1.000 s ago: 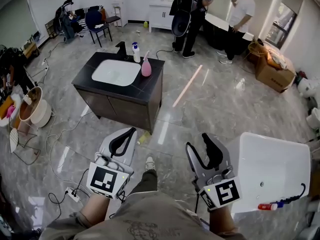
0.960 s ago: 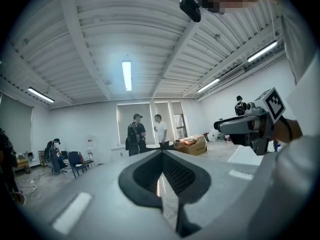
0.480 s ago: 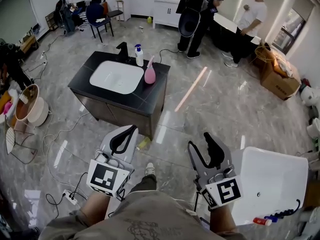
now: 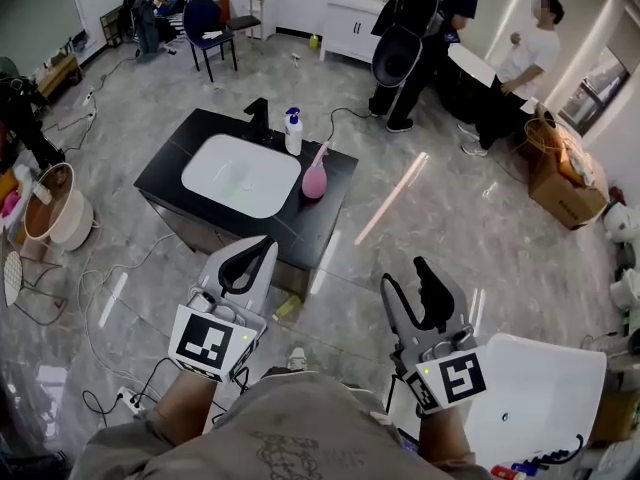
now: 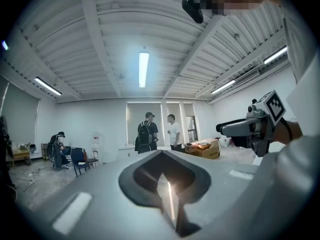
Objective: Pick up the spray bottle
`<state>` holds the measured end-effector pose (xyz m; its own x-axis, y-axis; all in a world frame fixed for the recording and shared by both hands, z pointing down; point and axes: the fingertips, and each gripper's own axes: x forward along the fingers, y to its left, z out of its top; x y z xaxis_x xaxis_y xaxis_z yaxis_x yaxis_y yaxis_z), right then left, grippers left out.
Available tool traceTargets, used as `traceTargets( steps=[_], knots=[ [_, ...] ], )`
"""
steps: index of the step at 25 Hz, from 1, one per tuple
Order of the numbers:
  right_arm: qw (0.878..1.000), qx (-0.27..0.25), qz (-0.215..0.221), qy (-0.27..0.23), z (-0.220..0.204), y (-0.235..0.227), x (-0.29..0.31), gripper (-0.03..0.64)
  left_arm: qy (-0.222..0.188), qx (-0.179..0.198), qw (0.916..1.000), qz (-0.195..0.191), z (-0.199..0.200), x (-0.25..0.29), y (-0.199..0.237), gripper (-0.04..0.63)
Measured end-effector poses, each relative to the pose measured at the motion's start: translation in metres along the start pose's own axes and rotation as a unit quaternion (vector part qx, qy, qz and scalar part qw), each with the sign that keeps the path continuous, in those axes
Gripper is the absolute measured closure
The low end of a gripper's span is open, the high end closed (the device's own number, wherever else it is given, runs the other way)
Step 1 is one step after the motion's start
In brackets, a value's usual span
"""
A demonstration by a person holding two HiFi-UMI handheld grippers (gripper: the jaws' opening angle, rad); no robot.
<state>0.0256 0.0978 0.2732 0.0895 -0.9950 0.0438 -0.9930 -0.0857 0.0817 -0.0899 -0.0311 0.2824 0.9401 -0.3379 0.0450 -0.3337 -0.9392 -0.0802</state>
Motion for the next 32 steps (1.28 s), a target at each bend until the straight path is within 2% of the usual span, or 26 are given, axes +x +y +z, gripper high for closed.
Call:
traceTargets(
  steps=[5,13,18,26,32],
  knots=[
    [1.0,0.001,0.01,0.004,0.002,-0.011,0.035,0.4,-0.015,-0.008,0.9998,-0.004,0.005,0.021,0.019,0.595],
    [0.998,-0.001,0.053,0.031,-0.014,-0.016,0.077,0.403,0.014,-0.022,0.9995,0.016,-0.02,0.038,0.041,0.594],
    [0.997,0.008,0.068,0.029,-0.022,-0.043,0.103,0.402,0.012,-0.007,0.9994,0.031,-0.022,0.068,0.048,0.594],
    [0.991,0.02,0.134,0.026,-0.035,-0.104,0.154,0.402,0.042,-0.014,0.9944,0.096,-0.022,0.135,0.057,0.595],
    [0.982,0.021,0.185,0.025,-0.036,-0.151,0.193,0.402,0.044,-0.006,0.9899,0.135,-0.018,0.181,0.059,0.595]
  ],
)
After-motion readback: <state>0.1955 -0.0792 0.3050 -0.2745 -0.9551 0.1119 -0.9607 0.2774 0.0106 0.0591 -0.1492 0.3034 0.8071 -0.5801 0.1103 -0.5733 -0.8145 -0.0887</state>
